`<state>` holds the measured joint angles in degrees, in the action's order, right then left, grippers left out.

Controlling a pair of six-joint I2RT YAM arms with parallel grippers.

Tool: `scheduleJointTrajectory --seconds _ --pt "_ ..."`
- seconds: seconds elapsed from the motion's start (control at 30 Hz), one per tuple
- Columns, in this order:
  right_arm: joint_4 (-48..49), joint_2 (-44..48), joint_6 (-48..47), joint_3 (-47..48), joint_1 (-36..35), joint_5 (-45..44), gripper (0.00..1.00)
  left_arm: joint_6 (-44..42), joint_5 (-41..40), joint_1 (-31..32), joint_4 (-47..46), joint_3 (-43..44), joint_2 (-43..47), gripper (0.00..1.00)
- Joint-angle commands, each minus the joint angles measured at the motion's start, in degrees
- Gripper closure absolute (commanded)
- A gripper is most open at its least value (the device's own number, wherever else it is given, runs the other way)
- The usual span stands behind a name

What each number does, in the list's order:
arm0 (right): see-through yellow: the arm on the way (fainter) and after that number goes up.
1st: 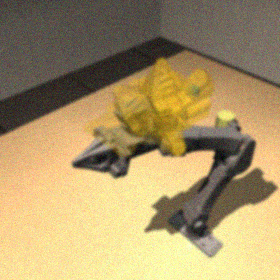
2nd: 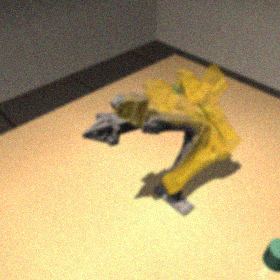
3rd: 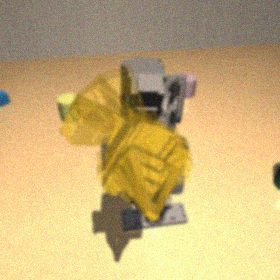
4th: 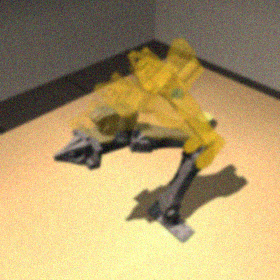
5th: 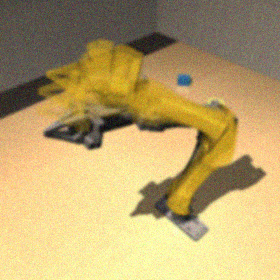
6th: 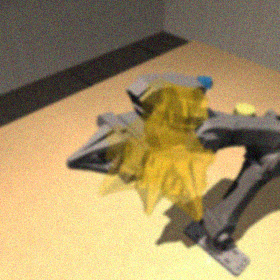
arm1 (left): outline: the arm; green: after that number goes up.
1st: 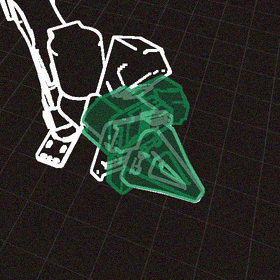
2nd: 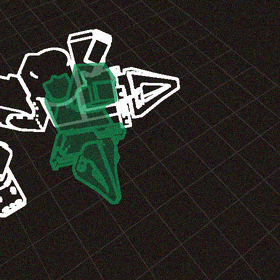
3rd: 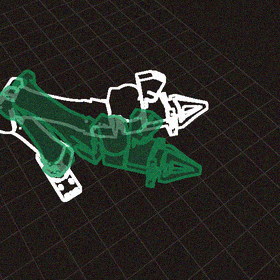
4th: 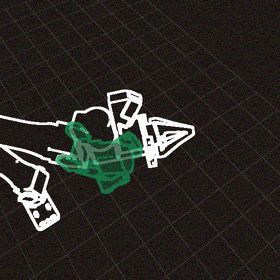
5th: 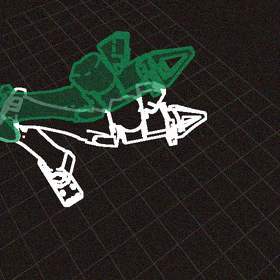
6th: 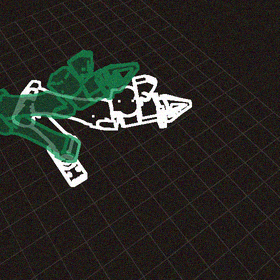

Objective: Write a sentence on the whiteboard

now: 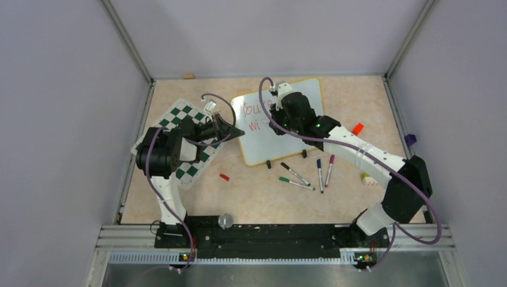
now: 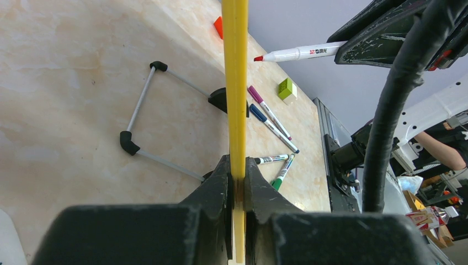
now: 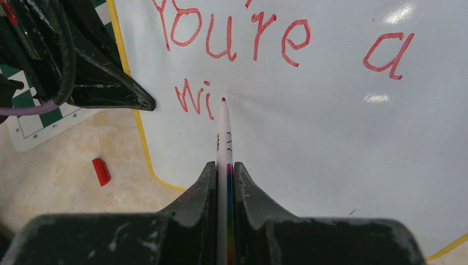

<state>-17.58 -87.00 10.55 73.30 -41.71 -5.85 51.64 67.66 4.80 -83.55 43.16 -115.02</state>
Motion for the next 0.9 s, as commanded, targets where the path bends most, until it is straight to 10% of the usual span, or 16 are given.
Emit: scheduleJointTrajectory --seconds 0.0,0.87 --pt "1.5 -0.1 -0.1 2.5 0.4 0.9 1.00 -2.5 -0.4 -0.6 -4.5 0.7 2.0 1.00" --pt "2.1 -0.6 0.9 -1.1 0.3 0.3 1.00 -2.7 -0.4 -0.6 -4.3 0.8 2.0 1.00"
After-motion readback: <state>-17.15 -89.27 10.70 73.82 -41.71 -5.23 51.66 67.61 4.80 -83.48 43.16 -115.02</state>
